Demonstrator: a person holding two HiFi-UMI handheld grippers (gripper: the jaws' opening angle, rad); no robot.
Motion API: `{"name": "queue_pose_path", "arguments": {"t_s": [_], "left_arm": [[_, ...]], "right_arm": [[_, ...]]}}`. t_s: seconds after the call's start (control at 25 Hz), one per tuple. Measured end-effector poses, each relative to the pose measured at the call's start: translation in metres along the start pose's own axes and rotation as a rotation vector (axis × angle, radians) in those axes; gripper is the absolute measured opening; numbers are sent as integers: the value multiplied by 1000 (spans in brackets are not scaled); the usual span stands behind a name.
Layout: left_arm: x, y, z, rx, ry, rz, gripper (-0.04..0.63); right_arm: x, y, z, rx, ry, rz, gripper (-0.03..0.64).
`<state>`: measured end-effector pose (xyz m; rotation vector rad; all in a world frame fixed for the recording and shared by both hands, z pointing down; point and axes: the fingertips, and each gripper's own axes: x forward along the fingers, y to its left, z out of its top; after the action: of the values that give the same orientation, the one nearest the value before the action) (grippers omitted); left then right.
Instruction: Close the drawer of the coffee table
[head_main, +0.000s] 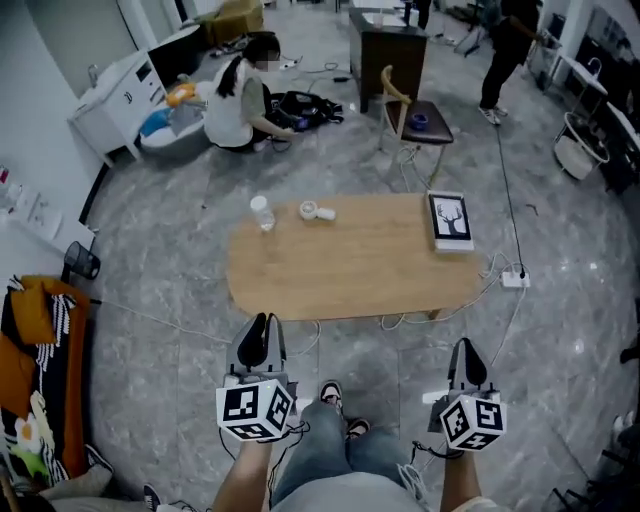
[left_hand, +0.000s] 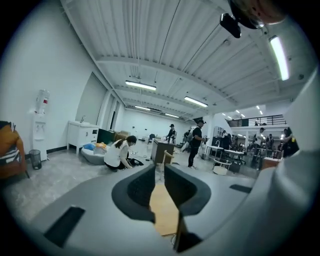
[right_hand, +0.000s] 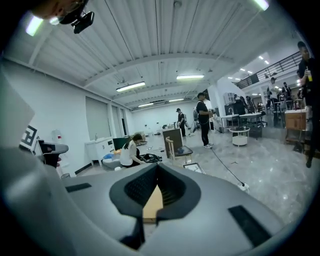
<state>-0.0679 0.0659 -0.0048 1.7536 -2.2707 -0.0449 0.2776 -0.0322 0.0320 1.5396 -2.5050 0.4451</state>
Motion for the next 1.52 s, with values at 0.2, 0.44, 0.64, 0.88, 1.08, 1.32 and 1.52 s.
{"name": "queue_pose_path", "arguments": {"t_s": [0.2, 0.44, 0.64, 0.88, 1.08, 1.32, 1.52], "left_arm": [[-25, -9, 46, 76, -50, 17, -4], [-35, -18, 83, 63, -97, -9, -5], [-26, -13, 97, 51, -104, -10, -5], [-18, -4, 96, 34, -95, -9, -5], [-12, 5, 91, 18, -78, 5, -5], [-7, 17, 90, 6, -73, 13, -5], [-1, 26, 90, 4, -66, 23, -5]], "right_arm": [[-25, -9, 52, -2, -112, 5, 2], [-51, -17, 92, 8, -185, -12, 2], [-54, -20, 94, 13, -185, -42, 2], [-46, -8, 90, -23, -160, -71, 0], [-37, -4, 96, -79, -143, -97, 0], [-29, 9, 98, -106, -130, -86, 0], [-17, 17, 104, -117, -131, -73, 0]]}}
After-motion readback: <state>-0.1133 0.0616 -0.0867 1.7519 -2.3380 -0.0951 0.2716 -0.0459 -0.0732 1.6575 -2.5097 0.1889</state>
